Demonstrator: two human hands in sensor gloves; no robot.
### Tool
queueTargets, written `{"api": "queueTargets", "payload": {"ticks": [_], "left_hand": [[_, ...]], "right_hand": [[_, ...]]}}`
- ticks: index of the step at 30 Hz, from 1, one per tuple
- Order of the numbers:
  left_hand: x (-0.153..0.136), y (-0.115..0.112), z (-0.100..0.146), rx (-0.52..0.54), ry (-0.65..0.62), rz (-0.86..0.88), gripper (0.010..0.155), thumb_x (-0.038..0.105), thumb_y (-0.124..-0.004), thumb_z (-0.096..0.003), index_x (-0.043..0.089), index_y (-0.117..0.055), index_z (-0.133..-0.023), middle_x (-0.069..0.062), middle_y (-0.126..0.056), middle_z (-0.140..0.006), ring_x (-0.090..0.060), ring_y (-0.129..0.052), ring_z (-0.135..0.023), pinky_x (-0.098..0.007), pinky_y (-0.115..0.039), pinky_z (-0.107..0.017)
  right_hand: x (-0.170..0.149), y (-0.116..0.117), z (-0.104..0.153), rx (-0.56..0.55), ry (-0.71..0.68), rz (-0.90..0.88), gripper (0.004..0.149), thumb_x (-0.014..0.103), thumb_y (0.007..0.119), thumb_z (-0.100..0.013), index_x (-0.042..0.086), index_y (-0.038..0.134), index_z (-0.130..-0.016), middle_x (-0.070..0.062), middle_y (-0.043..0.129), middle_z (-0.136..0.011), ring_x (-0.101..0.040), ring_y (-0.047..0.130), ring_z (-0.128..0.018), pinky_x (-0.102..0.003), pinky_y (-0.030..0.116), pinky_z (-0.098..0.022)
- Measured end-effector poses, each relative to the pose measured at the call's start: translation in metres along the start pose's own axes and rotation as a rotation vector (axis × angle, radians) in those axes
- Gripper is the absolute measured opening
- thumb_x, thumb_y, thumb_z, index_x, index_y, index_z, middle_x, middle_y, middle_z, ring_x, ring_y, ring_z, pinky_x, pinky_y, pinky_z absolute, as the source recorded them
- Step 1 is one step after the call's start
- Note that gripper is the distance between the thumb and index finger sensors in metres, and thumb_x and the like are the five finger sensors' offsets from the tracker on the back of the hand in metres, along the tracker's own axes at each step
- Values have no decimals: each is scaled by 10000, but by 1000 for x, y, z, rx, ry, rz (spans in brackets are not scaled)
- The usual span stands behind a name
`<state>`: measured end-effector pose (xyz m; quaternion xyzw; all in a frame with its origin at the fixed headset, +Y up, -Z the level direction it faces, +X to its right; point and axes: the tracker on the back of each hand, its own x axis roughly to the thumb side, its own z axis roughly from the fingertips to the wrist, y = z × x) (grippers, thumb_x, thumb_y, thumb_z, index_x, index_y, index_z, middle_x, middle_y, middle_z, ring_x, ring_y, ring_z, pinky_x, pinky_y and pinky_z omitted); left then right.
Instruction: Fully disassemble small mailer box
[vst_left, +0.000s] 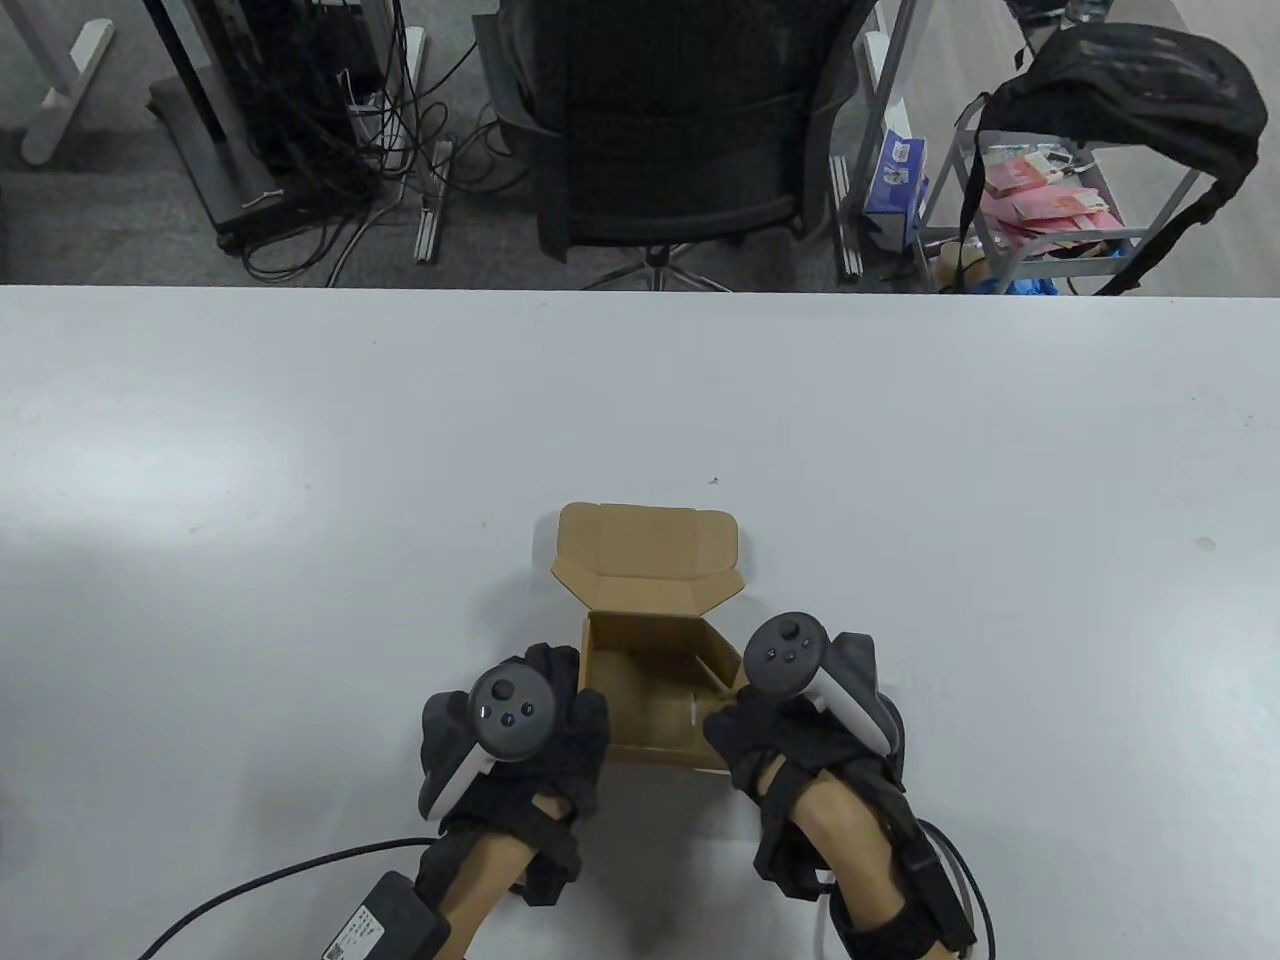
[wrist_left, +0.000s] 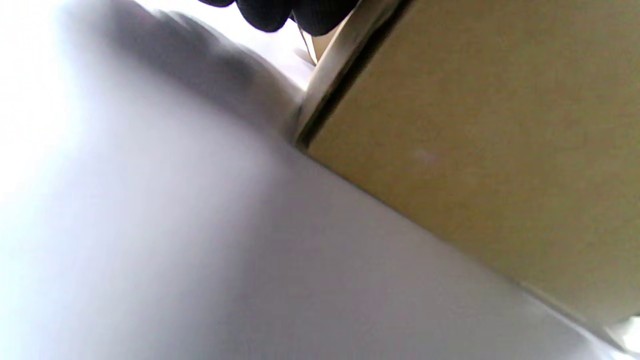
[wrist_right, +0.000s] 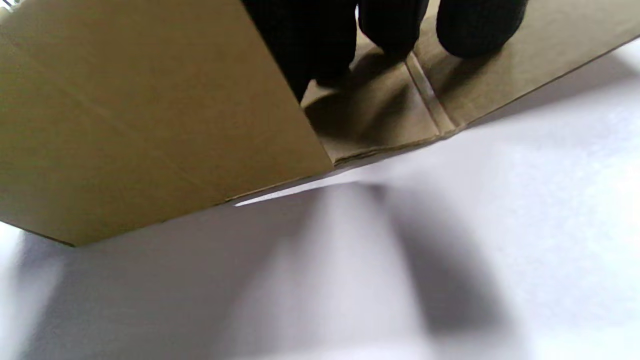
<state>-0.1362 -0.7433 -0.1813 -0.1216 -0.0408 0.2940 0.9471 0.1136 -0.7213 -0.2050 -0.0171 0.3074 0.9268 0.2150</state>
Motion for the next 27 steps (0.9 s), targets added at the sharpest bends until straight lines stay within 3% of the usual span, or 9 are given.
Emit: {"api": "queueTargets", "payload": {"ticks": [4, 9, 27], "left_hand": [[4, 7, 3, 90, -34, -65, 834, 685, -546, -453, 78, -636, -1018, -214, -602, -1083, -488, -537, -1002, -662, -484, -696], [8, 14, 7, 166, -34, -80, 701, 583, -637, -467, 52, -853, -870, -216, -853, -920, -475, -778, -877, -664, -619, -628], [8, 16, 4, 114, -75, -43, 681, 491, -570, -476, 18, -828, -893, -236, -814, -935, -478, -748, -897, -653, -612, -643]], "right_hand": [[-1, 1, -3, 15, 1, -17, 622, 514, 638, -402, 130, 714, -885, -62, 540, -1047, -406, 402, -983, -617, 537, -661], [-2, 1, -3, 28, -13, -36, 644, 530, 626, -401, 116, 707, -887, -75, 527, -1037, -408, 390, -959, -620, 525, -655], [-6, 2, -3, 34, -23, -55, 658, 551, 614, -402, 110, 710, -880, -64, 517, -1014, -386, 370, -946, -605, 497, -646]]}}
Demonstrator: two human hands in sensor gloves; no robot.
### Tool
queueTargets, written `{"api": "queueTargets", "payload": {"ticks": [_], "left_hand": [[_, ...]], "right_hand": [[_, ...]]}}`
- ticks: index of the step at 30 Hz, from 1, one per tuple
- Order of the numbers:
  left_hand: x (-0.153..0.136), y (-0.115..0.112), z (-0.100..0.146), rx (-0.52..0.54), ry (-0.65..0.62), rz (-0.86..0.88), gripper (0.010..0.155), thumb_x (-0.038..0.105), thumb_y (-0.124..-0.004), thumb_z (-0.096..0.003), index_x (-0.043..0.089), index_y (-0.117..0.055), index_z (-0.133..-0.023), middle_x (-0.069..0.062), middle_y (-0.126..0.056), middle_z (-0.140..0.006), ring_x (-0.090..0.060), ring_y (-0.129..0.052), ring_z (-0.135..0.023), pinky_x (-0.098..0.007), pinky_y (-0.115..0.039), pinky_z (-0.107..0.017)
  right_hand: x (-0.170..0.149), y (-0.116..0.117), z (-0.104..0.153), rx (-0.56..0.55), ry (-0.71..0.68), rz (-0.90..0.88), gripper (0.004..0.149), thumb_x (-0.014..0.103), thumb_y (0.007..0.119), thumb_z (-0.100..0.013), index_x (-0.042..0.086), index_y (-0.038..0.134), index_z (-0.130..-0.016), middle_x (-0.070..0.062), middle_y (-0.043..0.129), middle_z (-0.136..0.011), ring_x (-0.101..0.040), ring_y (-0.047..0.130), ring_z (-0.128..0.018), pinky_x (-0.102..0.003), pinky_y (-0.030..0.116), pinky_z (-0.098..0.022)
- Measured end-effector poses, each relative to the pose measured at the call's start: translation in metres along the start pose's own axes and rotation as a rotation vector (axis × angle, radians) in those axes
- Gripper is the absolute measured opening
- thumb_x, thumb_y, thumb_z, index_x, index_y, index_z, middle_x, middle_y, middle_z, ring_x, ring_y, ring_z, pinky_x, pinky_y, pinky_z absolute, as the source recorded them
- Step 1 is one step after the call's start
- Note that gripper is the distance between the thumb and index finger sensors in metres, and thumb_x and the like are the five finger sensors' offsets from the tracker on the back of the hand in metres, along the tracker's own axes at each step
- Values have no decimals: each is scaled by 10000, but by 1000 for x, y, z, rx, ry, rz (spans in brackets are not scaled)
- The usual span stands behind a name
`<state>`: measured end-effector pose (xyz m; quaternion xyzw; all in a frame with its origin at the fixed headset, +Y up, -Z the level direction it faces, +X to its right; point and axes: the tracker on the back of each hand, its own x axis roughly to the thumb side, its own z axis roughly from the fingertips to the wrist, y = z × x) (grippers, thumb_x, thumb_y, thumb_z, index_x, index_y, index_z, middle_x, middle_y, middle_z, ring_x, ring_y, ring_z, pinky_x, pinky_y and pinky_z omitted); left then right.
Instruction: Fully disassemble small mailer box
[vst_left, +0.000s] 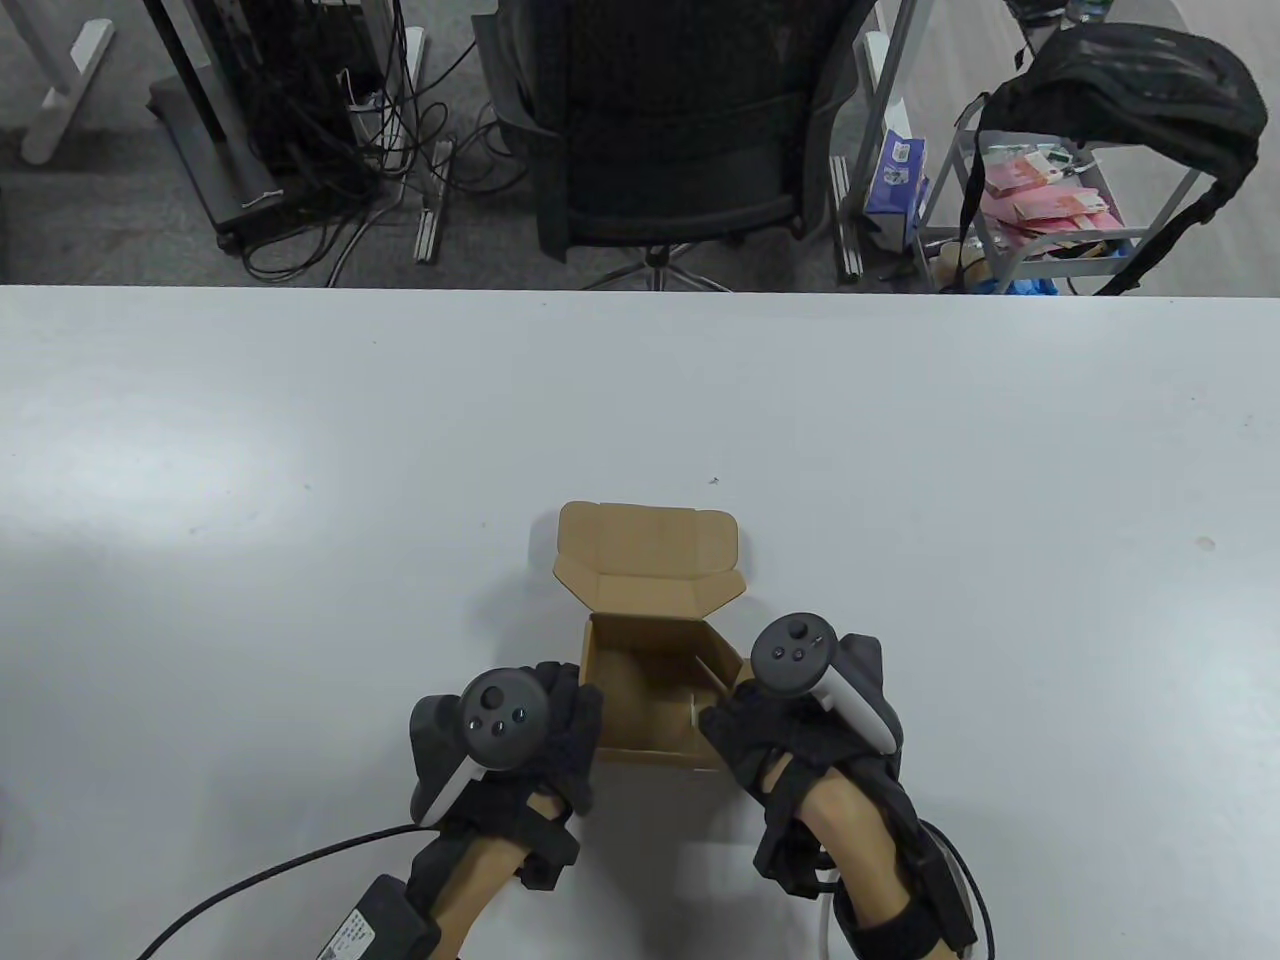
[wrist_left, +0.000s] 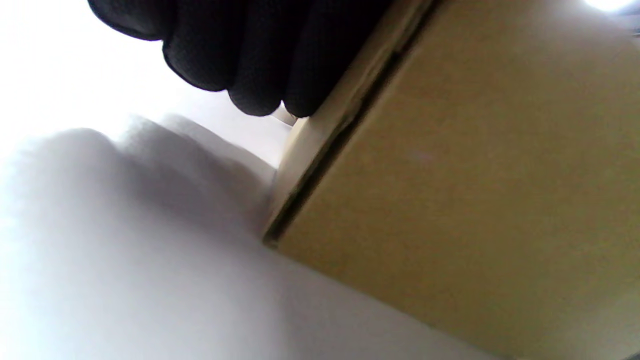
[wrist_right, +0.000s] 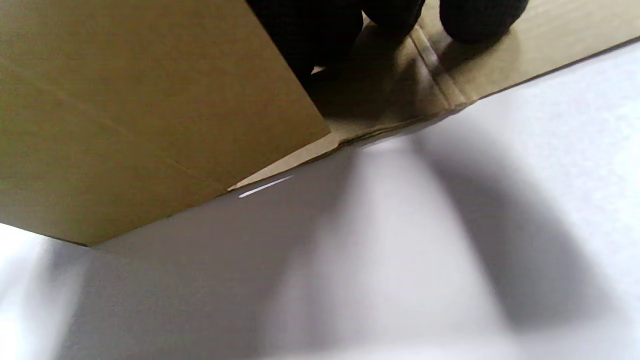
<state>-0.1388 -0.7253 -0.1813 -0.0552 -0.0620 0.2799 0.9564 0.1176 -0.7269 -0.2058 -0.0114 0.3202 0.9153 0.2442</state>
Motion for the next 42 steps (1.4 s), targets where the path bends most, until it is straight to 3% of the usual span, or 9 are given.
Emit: {"api": "queueTargets", "payload": {"ticks": [16, 20, 23, 25, 28, 31, 33, 37, 42], "left_hand": [[-15, 3, -4, -89, 18, 116, 720, 534, -539, -480, 34, -779, -938, -230, -758, -990, -493, -694, -927, -667, -574, -655], [-13, 13, -1, -14, 15, 111, 696, 517, -584, -486, 51, -701, -990, -225, -675, -1041, -506, -641, -952, -681, -538, -666], [3, 27, 8, 171, -133, 24, 729, 575, -593, -472, 111, -626, -1034, -171, -589, -1096, -507, -597, -977, -683, -524, -673], [31, 35, 15, 223, -362, -27, 712, 606, -592, -468, 186, -669, -1037, -105, -555, -1138, -483, -515, -1029, -684, -461, -702], [72, 29, 17, 71, -543, -121, 668, 617, -593, -467, 234, -797, -975, -13, -602, -1156, -434, -461, -1085, -673, -408, -744], [104, 5, 5, -201, -550, -318, 662, 627, -580, -464, 235, -863, -916, 31, -599, -1163, -394, -395, -1122, -656, -349, -785], [112, -10, -5, -290, -533, -441, 663, 639, -559, -461, 248, -883, -889, 77, -557, -1174, -361, -333, -1137, -640, -306, -795], [110, -27, -19, -330, -506, -438, 685, 635, -560, -445, 206, -931, -829, 77, -598, -1154, -341, -341, -1139, -634, -282, -798], [94, -24, -27, -307, -465, -515, 706, 643, -534, -443, 183, -945, -787, 58, -663, -1122, -322, -400, -1131, -632, -300, -795]], "right_hand": [[-13, -4, -1, 26, -1, -80, 639, 541, 589, -395, 149, 720, -882, 1, 514, -1026, -314, 344, -958, -555, 460, -657], [-20, -5, -3, 59, -2, -126, 619, 529, 603, -400, 165, 718, -887, 42, 498, -1034, -270, 318, -960, -521, 433, -661], [-21, -5, -3, 65, -6, -125, 615, 527, 610, -400, 172, 711, -891, 49, 486, -1037, -262, 307, -960, -513, 423, -662], [-21, -5, -3, 65, -6, -127, 613, 527, 610, -400, 173, 714, -889, 51, 486, -1036, -258, 308, -958, -510, 422, -662], [-21, -5, -3, 64, -7, -123, 612, 528, 609, -400, 175, 711, -890, 54, 483, -1036, -257, 305, -956, -509, 421, -659], [-22, -5, -3, 67, -13, -122, 609, 528, 611, -400, 182, 708, -892, 58, 477, -1038, -251, 302, -957, -503, 417, -661], [-23, -5, -3, 70, -17, -118, 605, 527, 613, -402, 187, 704, -895, 63, 471, -1039, -246, 298, -958, -497, 414, -662], [-23, -5, -3, 77, -20, -109, 592, 518, 619, -404, 198, 701, -896, 76, 466, -1039, -234, 299, -958, -487, 417, -664], [-24, -5, -4, 84, -17, -112, 591, 519, 620, -403, 204, 700, -896, 82, 464, -1038, -226, 300, -957, -481, 418, -665]]}}
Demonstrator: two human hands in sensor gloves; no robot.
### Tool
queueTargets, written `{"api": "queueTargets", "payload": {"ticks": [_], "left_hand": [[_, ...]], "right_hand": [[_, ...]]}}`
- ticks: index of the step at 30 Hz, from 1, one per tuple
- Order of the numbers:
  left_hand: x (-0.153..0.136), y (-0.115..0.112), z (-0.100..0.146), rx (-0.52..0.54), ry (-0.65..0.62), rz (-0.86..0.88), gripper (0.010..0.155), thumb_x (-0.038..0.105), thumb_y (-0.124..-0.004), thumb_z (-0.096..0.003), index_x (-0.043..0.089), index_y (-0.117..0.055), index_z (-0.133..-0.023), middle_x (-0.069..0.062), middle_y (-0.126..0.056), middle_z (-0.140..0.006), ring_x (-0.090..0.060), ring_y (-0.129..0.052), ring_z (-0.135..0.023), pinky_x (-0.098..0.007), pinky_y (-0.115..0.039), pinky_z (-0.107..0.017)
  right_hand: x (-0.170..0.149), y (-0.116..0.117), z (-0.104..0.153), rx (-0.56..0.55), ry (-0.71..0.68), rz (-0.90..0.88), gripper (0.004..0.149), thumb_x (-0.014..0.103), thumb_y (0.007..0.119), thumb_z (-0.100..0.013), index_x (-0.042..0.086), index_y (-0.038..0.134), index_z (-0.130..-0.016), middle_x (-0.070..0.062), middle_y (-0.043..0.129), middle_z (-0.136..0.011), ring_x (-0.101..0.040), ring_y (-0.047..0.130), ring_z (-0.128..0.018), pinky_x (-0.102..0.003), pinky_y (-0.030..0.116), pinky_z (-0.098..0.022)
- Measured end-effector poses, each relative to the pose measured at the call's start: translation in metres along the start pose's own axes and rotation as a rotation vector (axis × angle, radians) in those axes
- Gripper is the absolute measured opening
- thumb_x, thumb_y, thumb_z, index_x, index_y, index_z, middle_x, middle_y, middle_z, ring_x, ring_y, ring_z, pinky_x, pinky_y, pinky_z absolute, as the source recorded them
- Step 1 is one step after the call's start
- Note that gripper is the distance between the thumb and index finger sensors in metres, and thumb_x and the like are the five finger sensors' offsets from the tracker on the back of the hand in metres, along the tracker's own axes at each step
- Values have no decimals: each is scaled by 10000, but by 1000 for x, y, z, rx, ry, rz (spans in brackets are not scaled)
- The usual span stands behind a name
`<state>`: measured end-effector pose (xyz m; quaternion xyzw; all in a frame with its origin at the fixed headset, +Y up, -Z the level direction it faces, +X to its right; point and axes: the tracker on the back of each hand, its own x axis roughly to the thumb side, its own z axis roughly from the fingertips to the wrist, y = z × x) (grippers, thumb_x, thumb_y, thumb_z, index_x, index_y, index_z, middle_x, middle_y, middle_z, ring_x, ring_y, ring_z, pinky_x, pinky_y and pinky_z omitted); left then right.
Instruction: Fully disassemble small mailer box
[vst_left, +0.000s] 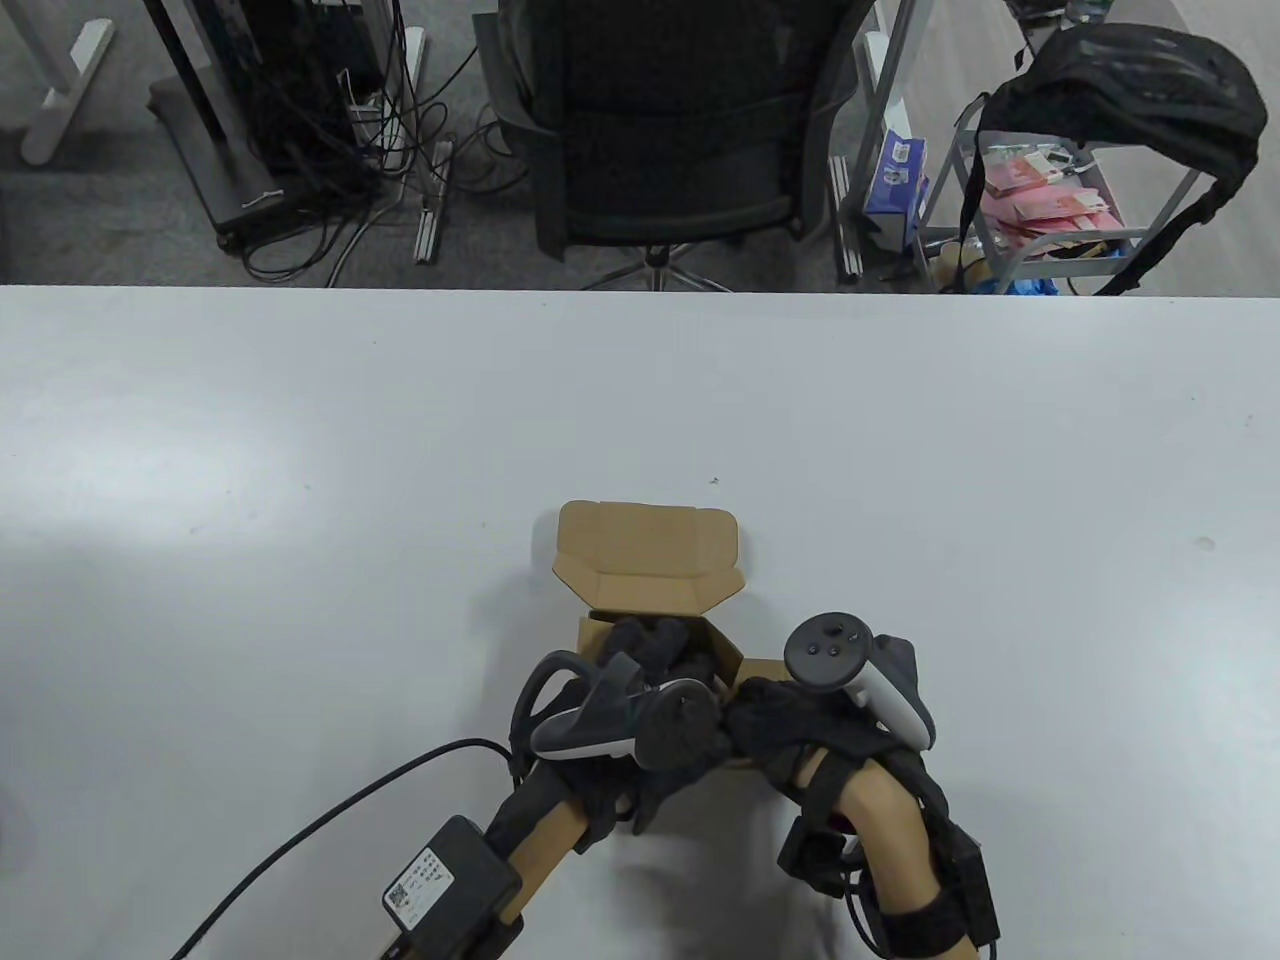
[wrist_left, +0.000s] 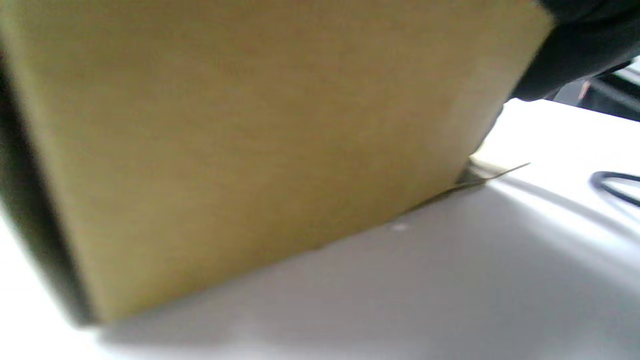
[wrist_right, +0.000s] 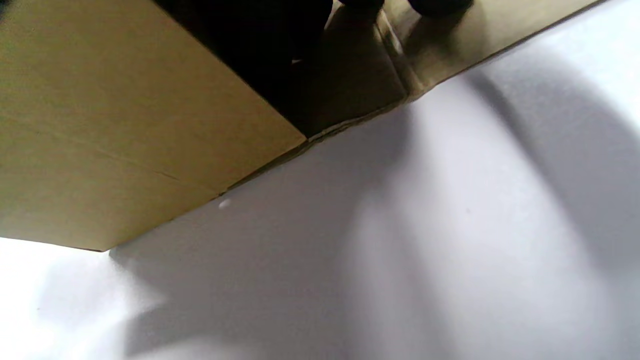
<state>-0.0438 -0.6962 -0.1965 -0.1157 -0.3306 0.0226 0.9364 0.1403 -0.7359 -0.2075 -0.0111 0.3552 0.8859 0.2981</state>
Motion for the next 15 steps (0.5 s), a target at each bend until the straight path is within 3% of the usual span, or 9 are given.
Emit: {"api": "queueTargets", "payload": {"ticks": [7, 15], "left_hand": [[-24, 20, 36, 244, -20, 117, 706, 635, -555, -439, 145, -952, -756, 9, -784, -1048, -379, -523, -1086, -648, -368, -776], [-70, 11, 68, 278, 83, 200, 715, 624, -567, -446, 110, -977, -726, -56, -867, -967, -413, -640, -1020, -660, -422, -752]], "right_hand": [[0, 1, 0, -6, 2, 5, 590, 520, 620, -403, 206, 698, -896, 84, 462, -1039, -223, 297, -959, -480, 415, -666], [1, 2, 0, -14, 14, 4, 593, 521, 621, -402, 199, 700, -894, 78, 463, -1037, -231, 297, -959, -489, 413, -666]]}}
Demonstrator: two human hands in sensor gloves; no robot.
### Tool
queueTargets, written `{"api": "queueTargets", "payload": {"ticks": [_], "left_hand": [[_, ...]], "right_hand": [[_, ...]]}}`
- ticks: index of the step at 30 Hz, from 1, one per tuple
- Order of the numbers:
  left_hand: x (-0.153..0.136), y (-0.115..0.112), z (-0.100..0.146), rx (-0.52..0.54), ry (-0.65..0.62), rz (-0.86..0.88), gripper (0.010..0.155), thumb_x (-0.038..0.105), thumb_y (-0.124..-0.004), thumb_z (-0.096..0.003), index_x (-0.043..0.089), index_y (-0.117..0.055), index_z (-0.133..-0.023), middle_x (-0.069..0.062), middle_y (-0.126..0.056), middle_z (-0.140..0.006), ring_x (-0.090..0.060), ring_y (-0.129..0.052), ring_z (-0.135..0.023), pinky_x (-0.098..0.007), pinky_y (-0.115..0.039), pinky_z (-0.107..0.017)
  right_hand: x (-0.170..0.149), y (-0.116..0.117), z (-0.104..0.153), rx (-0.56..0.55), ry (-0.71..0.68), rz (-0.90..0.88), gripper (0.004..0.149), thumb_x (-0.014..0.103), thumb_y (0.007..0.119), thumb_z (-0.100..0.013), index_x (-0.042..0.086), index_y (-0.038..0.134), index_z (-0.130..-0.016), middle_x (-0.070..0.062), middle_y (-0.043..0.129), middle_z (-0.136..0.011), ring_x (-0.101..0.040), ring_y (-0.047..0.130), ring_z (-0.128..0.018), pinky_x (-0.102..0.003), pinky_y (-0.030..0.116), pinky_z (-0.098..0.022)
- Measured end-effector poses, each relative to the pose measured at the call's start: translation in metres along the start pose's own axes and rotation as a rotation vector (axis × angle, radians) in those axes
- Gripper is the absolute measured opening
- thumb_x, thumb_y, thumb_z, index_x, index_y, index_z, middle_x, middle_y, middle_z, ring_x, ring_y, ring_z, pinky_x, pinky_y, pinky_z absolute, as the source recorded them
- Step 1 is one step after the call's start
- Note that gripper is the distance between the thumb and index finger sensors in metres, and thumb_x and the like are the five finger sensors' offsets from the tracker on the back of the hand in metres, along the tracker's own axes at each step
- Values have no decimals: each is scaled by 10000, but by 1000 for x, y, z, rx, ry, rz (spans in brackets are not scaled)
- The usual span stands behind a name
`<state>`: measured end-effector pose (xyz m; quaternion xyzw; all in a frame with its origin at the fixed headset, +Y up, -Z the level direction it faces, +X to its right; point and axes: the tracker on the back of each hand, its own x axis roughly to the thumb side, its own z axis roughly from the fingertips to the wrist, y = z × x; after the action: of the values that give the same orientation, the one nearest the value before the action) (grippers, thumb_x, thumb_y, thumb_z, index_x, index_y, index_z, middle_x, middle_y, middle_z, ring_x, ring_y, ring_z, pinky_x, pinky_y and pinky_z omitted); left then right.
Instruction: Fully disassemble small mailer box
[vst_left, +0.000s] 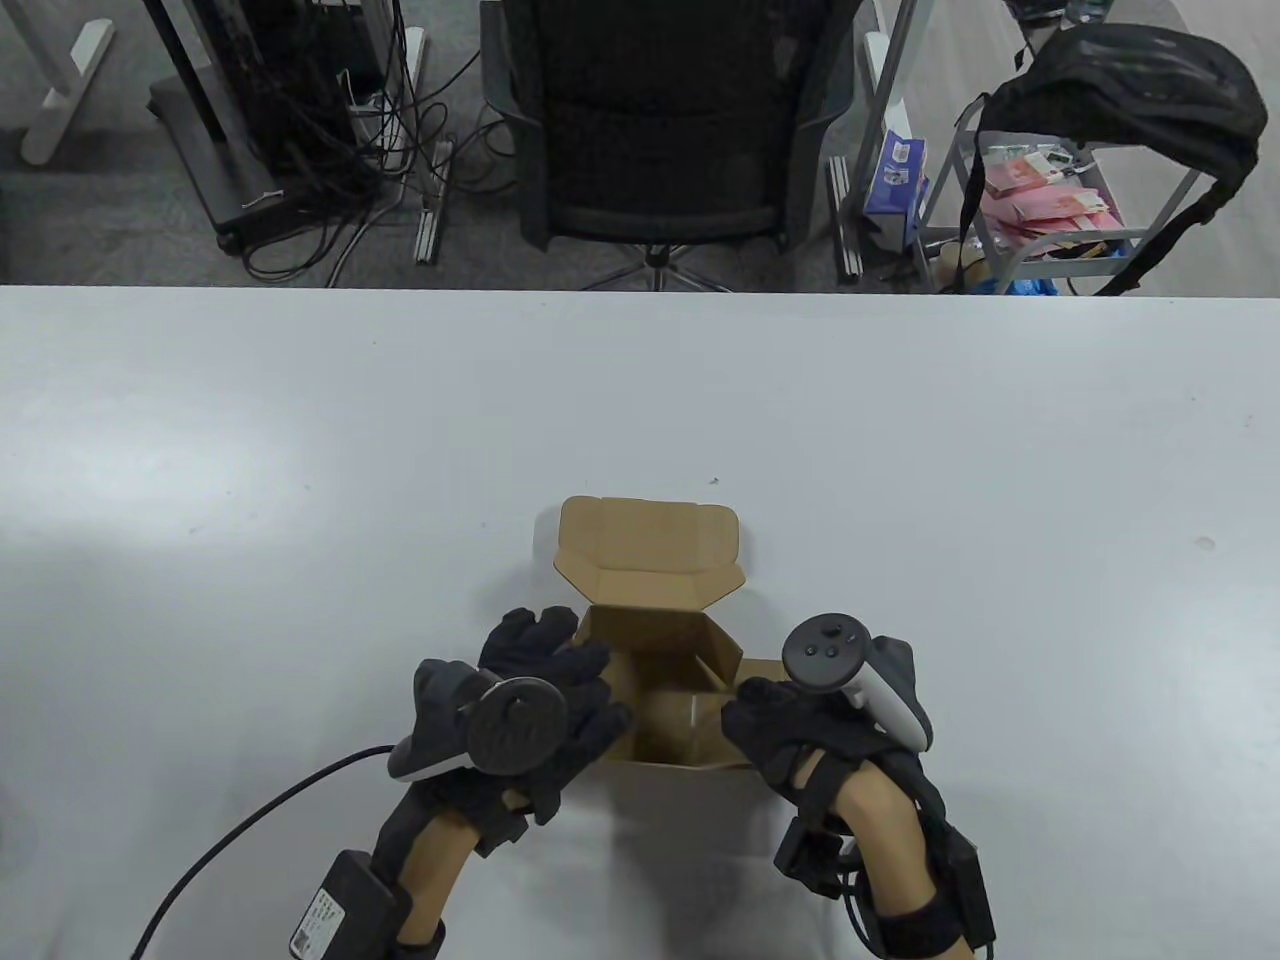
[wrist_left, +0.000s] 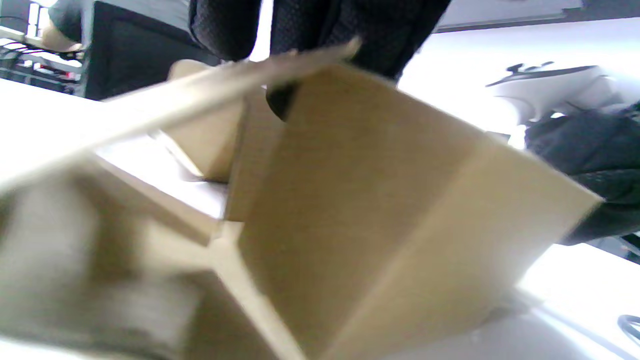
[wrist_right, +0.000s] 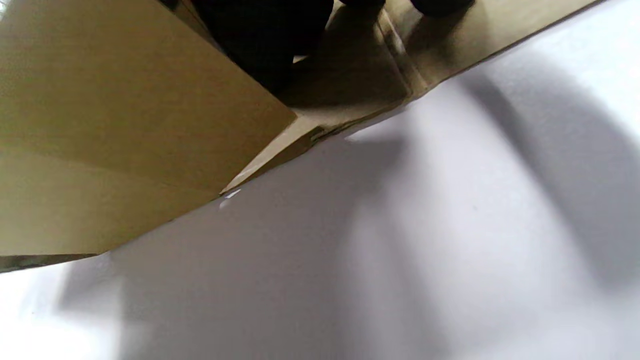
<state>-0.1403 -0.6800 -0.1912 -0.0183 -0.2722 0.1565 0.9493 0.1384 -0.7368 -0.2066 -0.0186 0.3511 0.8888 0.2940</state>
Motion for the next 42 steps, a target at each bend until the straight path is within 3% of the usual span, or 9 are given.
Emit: {"api": "queueTargets", "payload": {"ticks": [3, 12, 21, 28, 32, 34, 37, 39, 42], "left_hand": [[-13, 3, 5, -44, 81, -6, 713, 627, -565, -451, 115, -976, -730, -50, -870, -967, -417, -645, -1017, -659, -418, -757], [-47, 18, 20, 17, 262, -27, 704, 620, -581, -463, 108, -982, -732, -71, -881, -955, -423, -642, -1015, -659, -422, -754], [-65, -4, 16, -236, 482, -21, 676, 630, -562, -484, 231, -811, -969, -32, -714, -1096, -434, -309, -1105, -642, -288, -778], [-78, -18, 16, -334, 538, 99, 681, 625, -560, -487, 226, -734, -1011, -35, -629, -1121, -433, -419, -1088, -642, -348, -770], [-75, -7, 18, -268, 502, 49, 686, 626, -568, -480, 216, -753, -998, -49, -675, -1104, -436, -450, -1078, -641, -359, -768], [-65, 10, 20, -104, 455, -36, 684, 629, -588, -470, 218, -771, -986, -52, -698, -1093, -434, -511, -1063, -640, -406, -761], [-38, 36, 29, 287, 317, -178, 678, 648, -628, -451, 246, -779, -975, -33, -747, -1066, -411, -624, -1029, -631, -508, -732], [-19, 43, 33, 434, 202, -204, 676, 669, -659, -436, 286, -762, -984, 5, -740, -1080, -394, -629, -1040, -625, -530, -732], [2, 37, 27, 378, 36, -205, 641, 642, -699, -437, 348, -711, -1006, 68, -679, -1120, -351, -540, -1094, -622, -467, -767]], "right_hand": [[0, 0, 0, -3, 3, -3, 594, 521, 622, -401, 199, 699, -894, 77, 462, -1038, -231, 297, -960, -491, 411, -666], [-1, 1, 0, -2, -1, -3, 594, 524, 624, -401, 203, 697, -895, 81, 460, -1038, -226, 296, -961, -485, 410, -668], [-1, 1, 0, -2, -8, 19, 595, 527, 627, -400, 212, 683, -901, 86, 448, -1041, -224, 291, -964, -479, 408, -670], [1, 3, 0, -6, -16, 34, 602, 525, 647, -396, 201, 675, -904, 69, 440, -1045, -243, 290, -964, -493, 411, -668], [6, 1, 1, -18, -44, 29, 626, 502, 709, -387, 145, 694, -901, 4, 466, -1047, -306, 318, -962, -537, 437, -663], [12, -3, 4, -53, -76, 18, 625, 471, 749, -379, 95, 736, -877, -80, 544, -1032, -372, 418, -952, -560, 475, -656], [21, -11, 15, -130, -128, 10, 608, 447, 800, -365, 63, 798, -836, -146, 650, -997, -454, 578, -894, -584, 568, -589], [27, -15, 22, -196, -165, 34, 587, 440, 824, -355, 49, 849, -792, -183, 730, -949, -476, 670, -826, -574, 618, -542], [37, -19, 35, -279, -219, 87, 554, 433, 860, -341, 76, 882, -765, -180, 786, -909, -462, 733, -772, -555, 643, -517]]}}
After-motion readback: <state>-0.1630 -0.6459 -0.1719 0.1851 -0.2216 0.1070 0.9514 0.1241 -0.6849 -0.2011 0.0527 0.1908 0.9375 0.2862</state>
